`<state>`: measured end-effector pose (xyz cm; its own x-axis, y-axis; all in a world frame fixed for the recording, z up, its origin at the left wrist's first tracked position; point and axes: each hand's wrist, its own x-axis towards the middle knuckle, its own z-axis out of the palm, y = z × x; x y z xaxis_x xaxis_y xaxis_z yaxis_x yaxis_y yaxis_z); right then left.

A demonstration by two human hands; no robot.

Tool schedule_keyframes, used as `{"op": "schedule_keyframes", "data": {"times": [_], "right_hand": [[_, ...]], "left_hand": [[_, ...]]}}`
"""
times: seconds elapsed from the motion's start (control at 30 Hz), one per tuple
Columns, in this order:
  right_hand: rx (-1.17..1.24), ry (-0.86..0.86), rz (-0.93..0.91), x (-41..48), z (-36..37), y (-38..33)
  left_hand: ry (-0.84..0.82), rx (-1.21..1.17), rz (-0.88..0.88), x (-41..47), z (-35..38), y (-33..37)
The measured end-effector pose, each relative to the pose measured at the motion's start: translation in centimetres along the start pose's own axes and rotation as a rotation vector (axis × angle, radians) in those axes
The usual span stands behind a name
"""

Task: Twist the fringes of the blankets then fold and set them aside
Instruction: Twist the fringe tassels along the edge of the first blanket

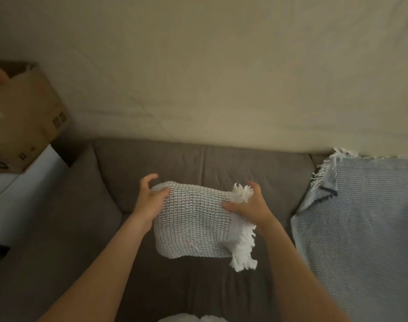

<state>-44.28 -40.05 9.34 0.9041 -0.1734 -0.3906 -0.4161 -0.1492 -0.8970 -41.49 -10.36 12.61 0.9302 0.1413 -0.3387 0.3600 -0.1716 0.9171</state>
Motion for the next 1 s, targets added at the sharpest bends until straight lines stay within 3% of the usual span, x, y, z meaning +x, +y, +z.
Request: {"op": "schedule_keyframes", "data": {"times": [0.17,0.23,0.3,0.37,0.43,0.5,0.67,0.77,0.87,1.0], "right_hand": [[0.039,-0.048,-0.048,0.7,-0.1,0.6],[-0.127,-0.06,-0.008,0.7,0.2,0.3],[-0.494,0.063,0.073,0.2,0.9,-0.6],[-0.635,0.144,-0.153,-0.9,2.1,-2.1],[-0.543,-0.1,-0.466,-2.2,4.0,-3.8],[-0.601,-0.262,-0.573,-3.2,6.5,-4.2],[-0.403,0.006,-0.66,-3.9,8.8,-3.2],[-0.353,0.052,-0.612,-3.0,7.4,-3.2],[-0.254,0.09,-0.533,-2.6,5.7,-3.4],[-0.059,0.137,-0.464,-2.1,3.9,-3.4]], "left_hand": [[-0.189,-0.005,0.16,-0.6,-0.5,1.1],[-0.186,0.044,0.219,-0.9,0.2,2.0],[-0.158,0.116,0.275,-1.2,1.0,2.8],[-0.128,0.239,0.364,-1.3,1.8,3.1],[-0.132,0.345,0.452,-1.7,2.7,3.4],[-0.191,0.376,0.488,-2.0,3.4,3.7],[-0.373,0.261,0.342,-3.0,3.2,5.1],[-0.476,0.279,0.331,-2.9,2.5,4.8],[-0.416,0.441,0.376,-2.3,1.4,4.0],[-0.326,0.846,0.53,-1.4,0.7,2.4]]}}
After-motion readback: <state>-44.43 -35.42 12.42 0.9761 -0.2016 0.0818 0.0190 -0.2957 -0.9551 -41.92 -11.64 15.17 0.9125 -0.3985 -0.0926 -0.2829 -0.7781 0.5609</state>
